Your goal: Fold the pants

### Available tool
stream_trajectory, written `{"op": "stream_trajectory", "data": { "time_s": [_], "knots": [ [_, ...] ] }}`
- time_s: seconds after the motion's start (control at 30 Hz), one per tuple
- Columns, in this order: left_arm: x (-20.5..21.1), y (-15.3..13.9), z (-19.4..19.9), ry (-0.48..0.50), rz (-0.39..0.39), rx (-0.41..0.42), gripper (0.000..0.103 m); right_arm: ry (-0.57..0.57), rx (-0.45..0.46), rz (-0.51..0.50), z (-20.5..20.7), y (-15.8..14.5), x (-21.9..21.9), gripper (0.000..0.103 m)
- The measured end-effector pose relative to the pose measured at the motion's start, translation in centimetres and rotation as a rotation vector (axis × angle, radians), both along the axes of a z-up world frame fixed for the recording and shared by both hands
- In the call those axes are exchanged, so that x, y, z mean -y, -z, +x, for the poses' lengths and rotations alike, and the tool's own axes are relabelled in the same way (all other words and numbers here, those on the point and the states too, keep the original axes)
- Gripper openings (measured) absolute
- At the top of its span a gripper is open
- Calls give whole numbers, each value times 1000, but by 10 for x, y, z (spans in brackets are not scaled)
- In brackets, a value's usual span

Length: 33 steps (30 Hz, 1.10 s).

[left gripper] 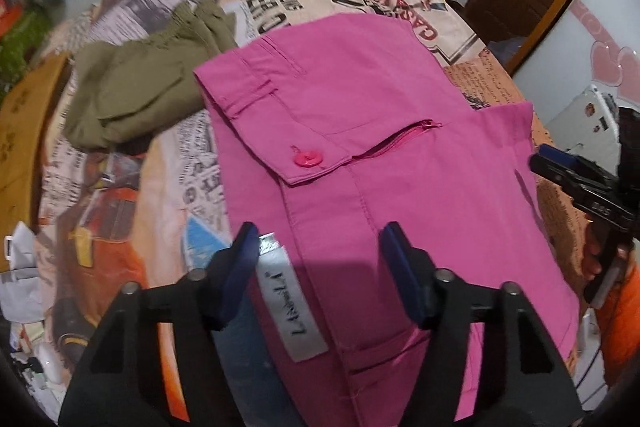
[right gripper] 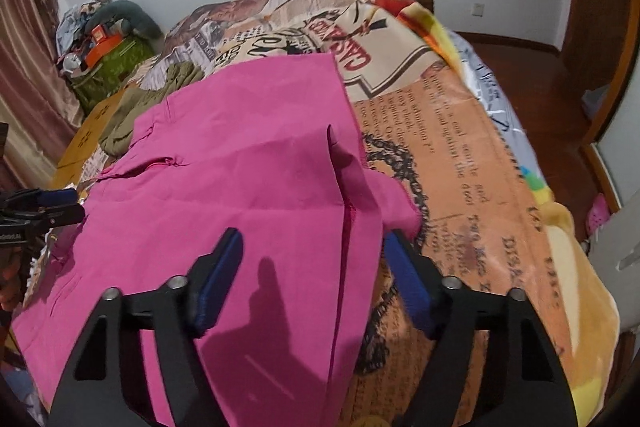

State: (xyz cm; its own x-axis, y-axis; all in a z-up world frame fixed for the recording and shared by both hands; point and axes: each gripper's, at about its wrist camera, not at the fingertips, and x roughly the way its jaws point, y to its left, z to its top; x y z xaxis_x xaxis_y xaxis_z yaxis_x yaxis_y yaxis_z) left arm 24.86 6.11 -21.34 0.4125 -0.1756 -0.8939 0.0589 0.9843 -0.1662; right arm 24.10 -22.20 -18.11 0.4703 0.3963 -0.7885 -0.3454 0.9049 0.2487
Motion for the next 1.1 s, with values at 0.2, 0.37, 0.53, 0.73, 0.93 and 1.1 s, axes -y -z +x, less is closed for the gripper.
{"op": "stream_trajectory", "data": {
  "time_s": [0.2,0.37,0.53,0.73,0.93,1.1],
  "knots": [
    [-7,10,18,-23,-33,-31,44,-27,-34,9,23,10,-6,38],
    [-9,6,16,-17,-33,-12,21,-36,-60,47,38,19,-12,18],
    [-13,6,12,-21,-3,2,7,-21,-48,7,36,25,-15,8],
    [-16,8,12,-62,60,6,7,-7,-16,-107,29,24,-20,5],
    [-31,15,5,-103,82,-22,3,44,-87,-152,31,43,-1,3],
    [-29,6,0,-84,78,-14,5,2,-87,-166,20,25,7,5]
  ]
}}
